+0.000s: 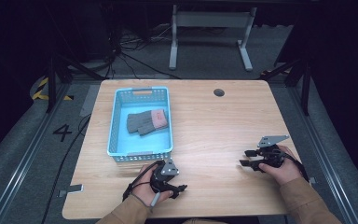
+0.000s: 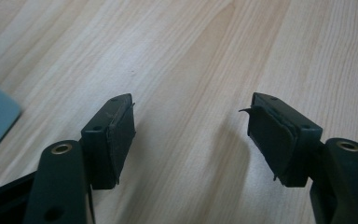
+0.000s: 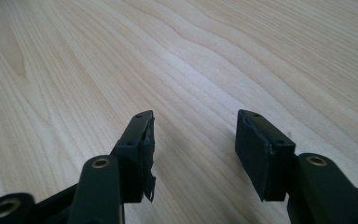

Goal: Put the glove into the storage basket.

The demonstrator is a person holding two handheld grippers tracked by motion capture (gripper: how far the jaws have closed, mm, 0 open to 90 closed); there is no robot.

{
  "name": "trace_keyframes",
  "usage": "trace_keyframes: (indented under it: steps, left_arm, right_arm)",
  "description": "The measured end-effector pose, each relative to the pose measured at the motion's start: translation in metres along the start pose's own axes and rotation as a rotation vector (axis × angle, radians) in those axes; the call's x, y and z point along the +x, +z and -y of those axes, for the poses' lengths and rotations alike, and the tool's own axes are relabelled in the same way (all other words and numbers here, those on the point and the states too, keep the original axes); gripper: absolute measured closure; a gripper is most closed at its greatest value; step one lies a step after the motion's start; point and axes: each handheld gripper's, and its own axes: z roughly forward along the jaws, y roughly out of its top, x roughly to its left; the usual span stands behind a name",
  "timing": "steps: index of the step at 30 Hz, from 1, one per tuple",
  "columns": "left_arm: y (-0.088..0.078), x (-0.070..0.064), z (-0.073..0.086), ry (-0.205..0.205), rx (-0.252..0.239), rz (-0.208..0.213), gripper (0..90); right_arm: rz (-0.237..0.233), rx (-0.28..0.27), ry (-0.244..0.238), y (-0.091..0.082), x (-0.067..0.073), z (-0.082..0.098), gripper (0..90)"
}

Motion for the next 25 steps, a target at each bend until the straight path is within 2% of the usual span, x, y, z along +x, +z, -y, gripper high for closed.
trace_keyframes:
  steps: [4, 9, 14, 25]
  left_arm:
    - [0.004, -0.003, -0.001, 0.021, -0.009, 0.008, 31.5]
    - [0.003, -0.001, -0.001, 0.013, -0.014, 0.007, 31.7]
    - [0.0, 0.0, -0.002, 0.003, -0.038, 0.011, 31.7]
    - [-0.007, 0.003, 0.0, -0.012, -0.056, -0.01, 32.1]
  right_arm:
    - [0.015, -0.008, -0.012, 0.0, 0.001, 0.001, 47.7]
    - [0.023, -0.01, -0.014, 0.0, 0.002, 0.002, 47.6]
    - [0.029, -0.01, -0.013, 0.0, 0.003, 0.002, 47.2]
    - [0.037, -0.006, -0.02, 0.001, 0.005, 0.0, 46.7]
